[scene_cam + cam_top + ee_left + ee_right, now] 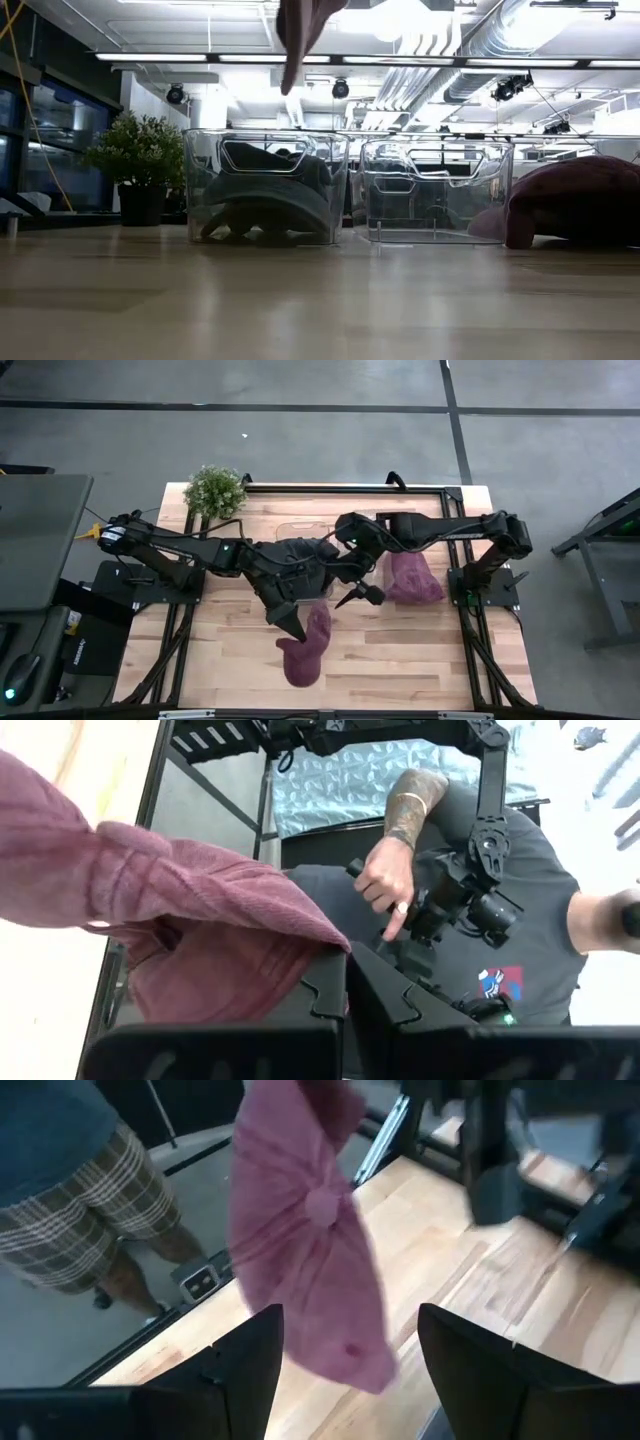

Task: Pick & Place hat
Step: Put the bottom red cap into the right transparent bin

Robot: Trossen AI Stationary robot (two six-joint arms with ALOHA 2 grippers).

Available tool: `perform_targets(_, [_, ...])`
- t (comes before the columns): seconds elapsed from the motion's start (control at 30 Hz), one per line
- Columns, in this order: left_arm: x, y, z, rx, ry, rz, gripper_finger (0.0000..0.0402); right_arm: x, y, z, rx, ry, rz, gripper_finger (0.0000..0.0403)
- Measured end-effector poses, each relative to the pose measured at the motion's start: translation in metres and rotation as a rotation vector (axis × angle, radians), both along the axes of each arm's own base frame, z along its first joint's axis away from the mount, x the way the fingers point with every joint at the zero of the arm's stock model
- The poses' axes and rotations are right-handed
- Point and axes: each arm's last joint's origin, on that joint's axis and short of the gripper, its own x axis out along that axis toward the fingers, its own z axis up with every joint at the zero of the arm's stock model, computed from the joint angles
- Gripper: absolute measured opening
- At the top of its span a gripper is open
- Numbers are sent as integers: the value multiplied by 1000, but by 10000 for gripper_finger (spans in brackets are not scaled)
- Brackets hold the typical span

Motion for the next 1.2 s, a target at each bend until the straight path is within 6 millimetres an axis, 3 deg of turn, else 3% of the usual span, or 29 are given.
perform_targets(0.23, [0,0,0,-3,3,-6,0,6,3,0,38,-50,53,227])
perform_targets(0.67, [-1,-1,2,-34,9,-27,0,27,4,-18,74,-72,106,227])
perform_targets(0.97, [-1,-1,2,-62,38,-50,0,24,7,-22,133,-13,166,227])
perform_targets(1.2, [-2,-2,3,-82,44,-90,0,24,6,-23,72,-43,150,227])
